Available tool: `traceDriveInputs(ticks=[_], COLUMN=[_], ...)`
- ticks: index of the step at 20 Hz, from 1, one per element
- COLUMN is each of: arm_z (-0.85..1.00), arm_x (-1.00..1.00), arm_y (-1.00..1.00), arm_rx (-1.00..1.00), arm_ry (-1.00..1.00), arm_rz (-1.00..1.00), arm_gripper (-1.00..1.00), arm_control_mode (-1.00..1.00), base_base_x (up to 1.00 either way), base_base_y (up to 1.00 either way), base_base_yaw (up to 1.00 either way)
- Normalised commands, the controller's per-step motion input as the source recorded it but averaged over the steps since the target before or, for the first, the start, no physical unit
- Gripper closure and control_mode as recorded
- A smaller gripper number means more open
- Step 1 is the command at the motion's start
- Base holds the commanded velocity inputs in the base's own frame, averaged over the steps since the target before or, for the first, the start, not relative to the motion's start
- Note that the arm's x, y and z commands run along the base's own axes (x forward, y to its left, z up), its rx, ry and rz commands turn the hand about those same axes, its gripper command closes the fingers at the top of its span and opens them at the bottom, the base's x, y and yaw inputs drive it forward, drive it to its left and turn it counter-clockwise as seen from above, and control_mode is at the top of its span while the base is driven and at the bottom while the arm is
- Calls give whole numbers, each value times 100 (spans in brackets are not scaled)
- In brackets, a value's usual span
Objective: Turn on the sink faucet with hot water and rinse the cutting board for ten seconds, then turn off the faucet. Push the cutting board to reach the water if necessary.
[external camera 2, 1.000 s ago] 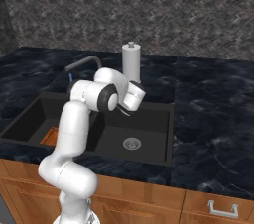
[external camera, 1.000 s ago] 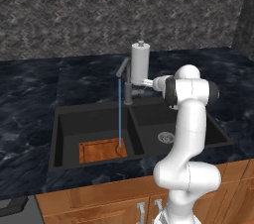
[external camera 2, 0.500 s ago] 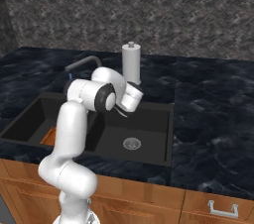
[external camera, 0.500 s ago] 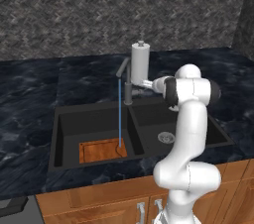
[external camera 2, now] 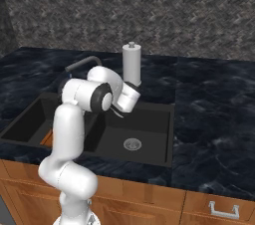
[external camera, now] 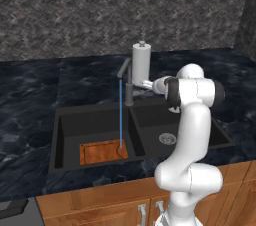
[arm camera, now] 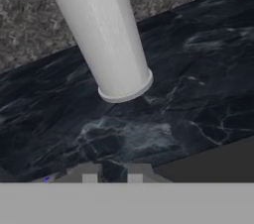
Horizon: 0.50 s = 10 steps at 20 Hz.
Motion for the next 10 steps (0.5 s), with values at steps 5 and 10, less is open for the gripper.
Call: traceDriveInputs(ticks=[5,10], arm_z=[-5,-10], arm_x=[-58,-54], arm_y=[0,0], arm_rx=[0,0], arm_ry=[0,4], arm_rz=[0,0], arm_gripper=[100,100], arm_control_mode=[-100,-100], base_base_x=[0,0], base_base_y=[0,0], base_base_yaw=[0,0])
